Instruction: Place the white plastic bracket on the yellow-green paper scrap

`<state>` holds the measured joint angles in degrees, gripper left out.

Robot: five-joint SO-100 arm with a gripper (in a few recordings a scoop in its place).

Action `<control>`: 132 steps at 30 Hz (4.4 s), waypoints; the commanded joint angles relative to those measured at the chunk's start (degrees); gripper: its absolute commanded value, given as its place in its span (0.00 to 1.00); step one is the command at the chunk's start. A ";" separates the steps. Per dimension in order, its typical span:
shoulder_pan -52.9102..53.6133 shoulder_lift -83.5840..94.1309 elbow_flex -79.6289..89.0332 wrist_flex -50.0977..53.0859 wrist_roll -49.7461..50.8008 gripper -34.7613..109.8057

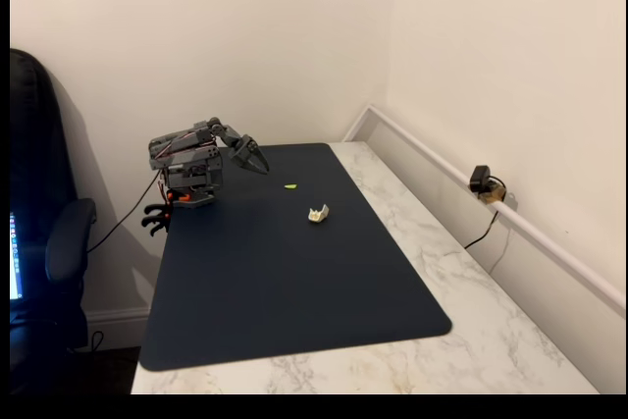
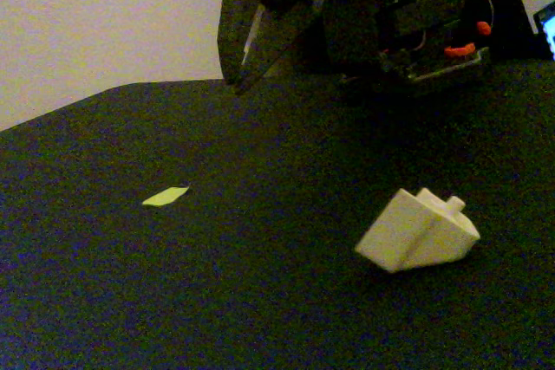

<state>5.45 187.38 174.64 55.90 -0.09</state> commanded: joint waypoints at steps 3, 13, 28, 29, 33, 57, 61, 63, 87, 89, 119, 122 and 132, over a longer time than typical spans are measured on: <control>1.05 1.93 0.18 0.79 -0.79 0.24; 1.05 1.93 0.18 0.79 -0.79 0.24; 1.05 1.93 0.18 0.79 -0.79 0.24; 1.05 1.93 0.18 0.79 -0.79 0.24; 1.05 1.93 0.18 0.79 -0.79 0.24; -4.39 1.93 -6.94 4.48 2.81 0.24; -5.89 1.85 -13.10 5.54 7.91 0.24; -7.03 0.97 -15.91 6.06 7.73 0.24; -19.95 -68.64 -69.35 10.02 13.36 0.24; -21.01 -76.20 -76.64 13.71 12.92 0.24; -30.67 -117.86 -112.94 15.12 15.38 0.35; -32.08 -121.73 -117.86 18.81 16.35 0.39; -35.86 -136.49 -139.57 34.10 18.98 0.46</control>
<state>-29.27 47.99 41.48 87.98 17.67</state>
